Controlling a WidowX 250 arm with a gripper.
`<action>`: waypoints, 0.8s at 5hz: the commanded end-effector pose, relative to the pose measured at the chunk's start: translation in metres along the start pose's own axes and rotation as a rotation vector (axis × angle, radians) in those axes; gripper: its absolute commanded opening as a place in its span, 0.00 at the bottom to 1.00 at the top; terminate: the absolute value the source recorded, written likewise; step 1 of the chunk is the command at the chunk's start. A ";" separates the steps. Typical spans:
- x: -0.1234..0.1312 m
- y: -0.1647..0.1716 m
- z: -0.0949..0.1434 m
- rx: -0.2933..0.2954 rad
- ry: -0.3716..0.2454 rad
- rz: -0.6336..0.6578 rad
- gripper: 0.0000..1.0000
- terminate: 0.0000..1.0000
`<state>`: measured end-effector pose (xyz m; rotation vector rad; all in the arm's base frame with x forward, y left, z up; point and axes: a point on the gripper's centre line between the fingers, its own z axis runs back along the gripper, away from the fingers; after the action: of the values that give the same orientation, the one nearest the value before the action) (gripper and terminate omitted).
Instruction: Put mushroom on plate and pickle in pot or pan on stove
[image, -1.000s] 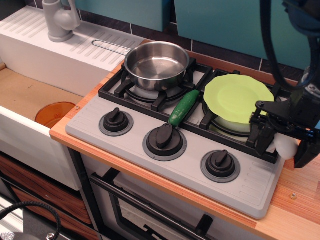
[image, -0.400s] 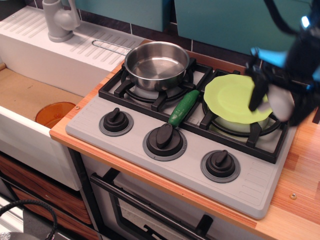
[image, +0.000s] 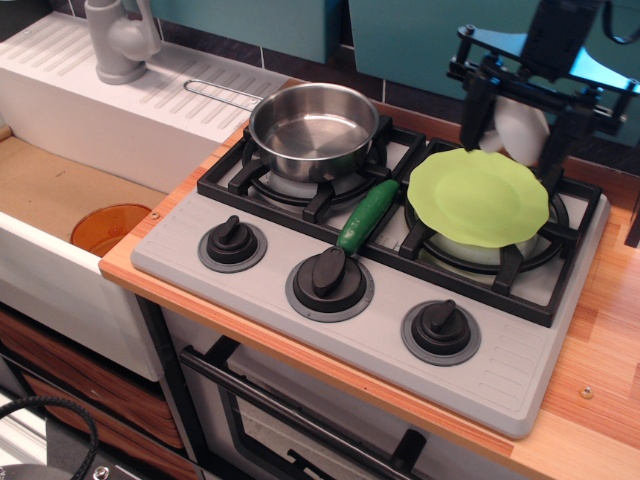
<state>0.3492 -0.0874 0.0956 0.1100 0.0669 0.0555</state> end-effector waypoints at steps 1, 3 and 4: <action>0.021 0.005 0.001 -0.030 -0.061 -0.006 0.00 0.00; 0.009 -0.008 -0.004 -0.048 -0.065 0.018 0.00 0.00; 0.013 -0.008 -0.003 -0.043 -0.055 0.013 1.00 0.00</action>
<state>0.3525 -0.0911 0.0720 0.0862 0.0699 0.0659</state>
